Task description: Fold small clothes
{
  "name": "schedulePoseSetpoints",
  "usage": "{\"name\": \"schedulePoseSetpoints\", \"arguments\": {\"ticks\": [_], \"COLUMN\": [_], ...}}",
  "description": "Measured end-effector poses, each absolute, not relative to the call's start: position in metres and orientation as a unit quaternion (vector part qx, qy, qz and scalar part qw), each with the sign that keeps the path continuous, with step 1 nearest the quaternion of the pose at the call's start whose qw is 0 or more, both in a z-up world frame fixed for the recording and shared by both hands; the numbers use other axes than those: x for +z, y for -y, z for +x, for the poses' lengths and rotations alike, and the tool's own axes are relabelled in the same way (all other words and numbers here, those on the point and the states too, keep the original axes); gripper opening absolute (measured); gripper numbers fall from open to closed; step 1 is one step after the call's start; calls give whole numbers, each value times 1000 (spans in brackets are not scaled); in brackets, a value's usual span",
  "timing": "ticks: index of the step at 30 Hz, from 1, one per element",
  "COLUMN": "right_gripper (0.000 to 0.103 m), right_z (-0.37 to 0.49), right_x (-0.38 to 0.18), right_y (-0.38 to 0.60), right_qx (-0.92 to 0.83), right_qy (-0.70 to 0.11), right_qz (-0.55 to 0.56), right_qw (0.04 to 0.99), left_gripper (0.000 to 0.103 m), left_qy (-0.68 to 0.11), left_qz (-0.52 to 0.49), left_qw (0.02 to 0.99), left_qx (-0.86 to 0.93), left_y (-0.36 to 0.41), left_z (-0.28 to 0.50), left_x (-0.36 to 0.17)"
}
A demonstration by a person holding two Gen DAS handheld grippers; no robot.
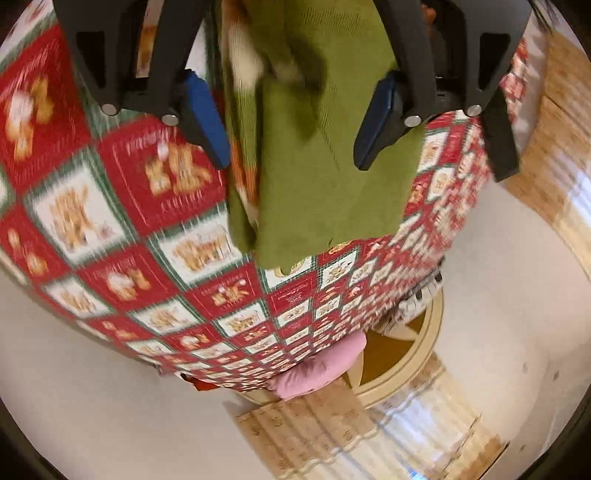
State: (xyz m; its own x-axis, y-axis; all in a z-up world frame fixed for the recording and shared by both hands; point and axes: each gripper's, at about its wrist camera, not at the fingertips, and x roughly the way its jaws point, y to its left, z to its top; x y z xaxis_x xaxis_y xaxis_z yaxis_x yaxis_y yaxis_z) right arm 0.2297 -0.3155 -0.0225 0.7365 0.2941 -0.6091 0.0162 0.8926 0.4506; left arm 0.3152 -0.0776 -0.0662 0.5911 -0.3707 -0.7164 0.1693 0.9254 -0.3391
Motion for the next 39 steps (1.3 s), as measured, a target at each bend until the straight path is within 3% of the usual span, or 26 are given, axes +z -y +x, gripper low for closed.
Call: {"name": "schedulePoseSetpoints", "arguments": {"ticks": [17, 24, 26, 30, 36, 39], "right_gripper": [70, 76, 72, 49, 47, 54], "right_z": [272, 281, 280, 275, 273, 274], "right_x": [-61, -62, -62, -60, -62, -66], "right_y": [312, 302, 297, 291, 296, 306], "right_qx": [75, 108, 108, 122, 132, 138], "right_qy": [-394, -408, -405, -395, -388, -383], "right_qz": [207, 180, 168, 150, 171, 211], "right_qw": [892, 888, 892, 898, 896, 889], "left_gripper": [86, 86, 86, 86, 86, 86], "left_qy": [-424, -422, -421, -420, -420, -419], "left_qz": [-129, -137, -140, -142, -144, -145], "left_qw": [883, 881, 881, 881, 881, 881], "left_qx": [-157, -163, -164, -165, -166, -167], "left_y": [76, 76, 77, 76, 76, 76], "left_z": [316, 316, 317, 317, 317, 316], "left_x": [-66, -66, -66, -65, -65, -65]}}
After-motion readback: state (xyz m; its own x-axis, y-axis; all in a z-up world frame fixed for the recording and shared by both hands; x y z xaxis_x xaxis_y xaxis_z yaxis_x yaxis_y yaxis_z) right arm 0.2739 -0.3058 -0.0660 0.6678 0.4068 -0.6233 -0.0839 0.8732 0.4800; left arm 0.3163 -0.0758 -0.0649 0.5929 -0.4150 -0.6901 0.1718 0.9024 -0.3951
